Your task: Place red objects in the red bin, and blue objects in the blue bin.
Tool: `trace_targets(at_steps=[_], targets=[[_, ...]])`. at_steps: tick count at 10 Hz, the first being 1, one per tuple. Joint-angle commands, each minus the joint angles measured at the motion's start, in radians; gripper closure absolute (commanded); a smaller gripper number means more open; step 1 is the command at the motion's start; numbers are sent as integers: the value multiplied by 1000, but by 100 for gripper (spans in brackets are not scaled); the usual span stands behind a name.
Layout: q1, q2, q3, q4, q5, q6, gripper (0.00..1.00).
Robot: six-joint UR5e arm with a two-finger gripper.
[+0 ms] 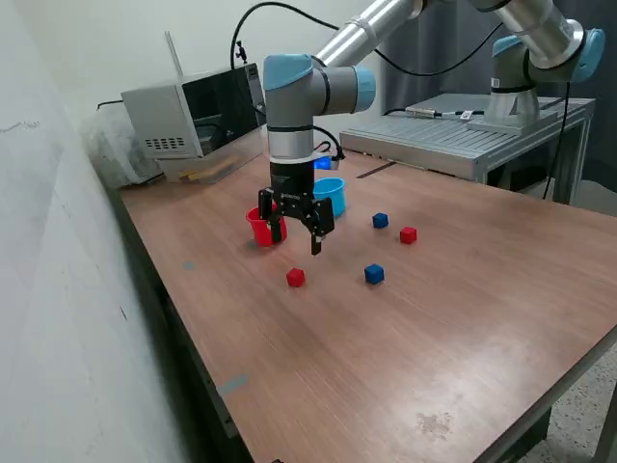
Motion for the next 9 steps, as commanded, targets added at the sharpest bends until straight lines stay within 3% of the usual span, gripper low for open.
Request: trace_targets(at_steps=[1,8,9], targets=[[-49,3,8,37,-13,-32,0],[32,-5,42,71,-1,34,0],[42,-5,41,70,23,36,0]])
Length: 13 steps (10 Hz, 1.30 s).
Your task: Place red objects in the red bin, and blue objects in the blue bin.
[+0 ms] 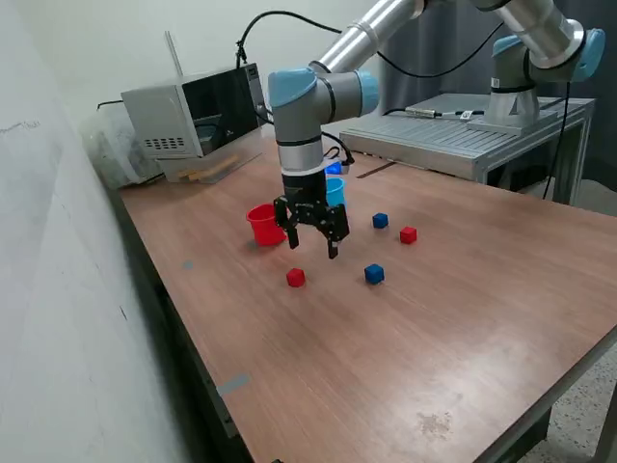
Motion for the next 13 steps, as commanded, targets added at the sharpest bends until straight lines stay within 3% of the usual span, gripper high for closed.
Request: trace_targets(at_steps=[1,13], targets=[[34,5,-4,-2,37,20,0],[-9,72,-85,-13,32,6,0]])
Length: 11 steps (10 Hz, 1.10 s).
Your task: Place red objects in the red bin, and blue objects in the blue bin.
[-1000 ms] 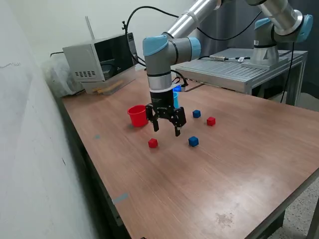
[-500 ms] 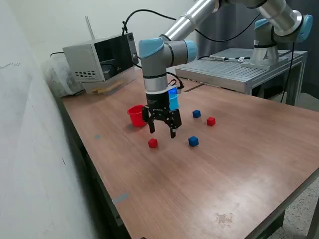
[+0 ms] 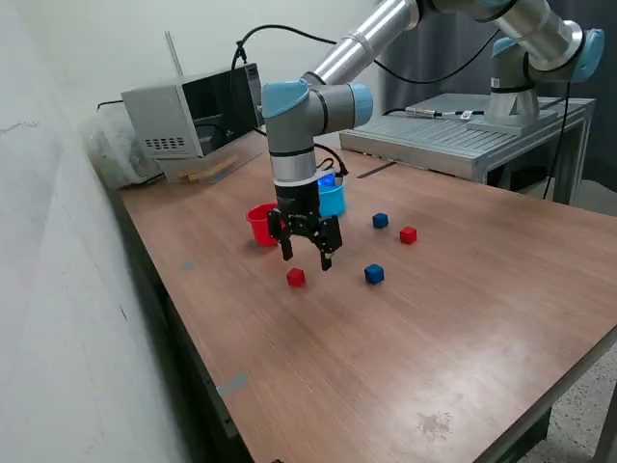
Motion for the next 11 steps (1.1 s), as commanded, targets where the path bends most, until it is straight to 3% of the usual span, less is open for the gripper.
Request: trace_targets(at_steps=[1,11], targets=[[-2,15,-23,0,0,-1,0],[-21,52,-50,-2,-14,-22,0]])
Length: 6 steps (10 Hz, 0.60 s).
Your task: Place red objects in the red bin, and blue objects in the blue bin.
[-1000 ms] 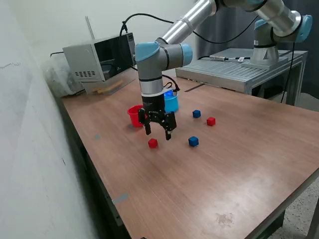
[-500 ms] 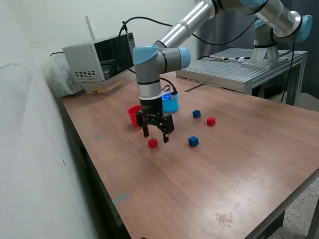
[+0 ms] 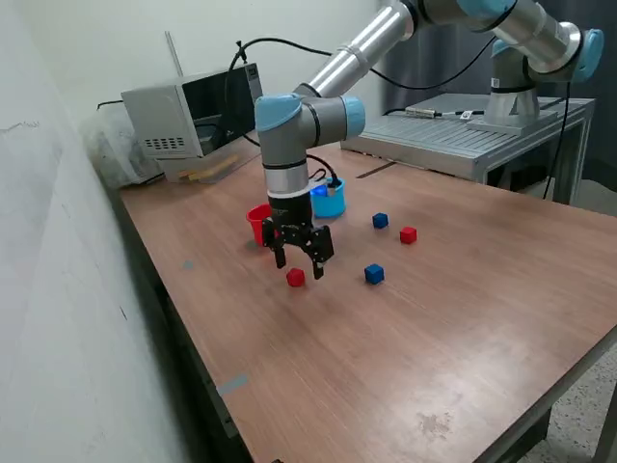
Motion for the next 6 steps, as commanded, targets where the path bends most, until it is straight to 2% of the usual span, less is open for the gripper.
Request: trace_targets(at_steps=[1,6], targets=[[-9,2,-3,-1,-3,-7,0],[-9,16,-6,0,-3,-7,0]])
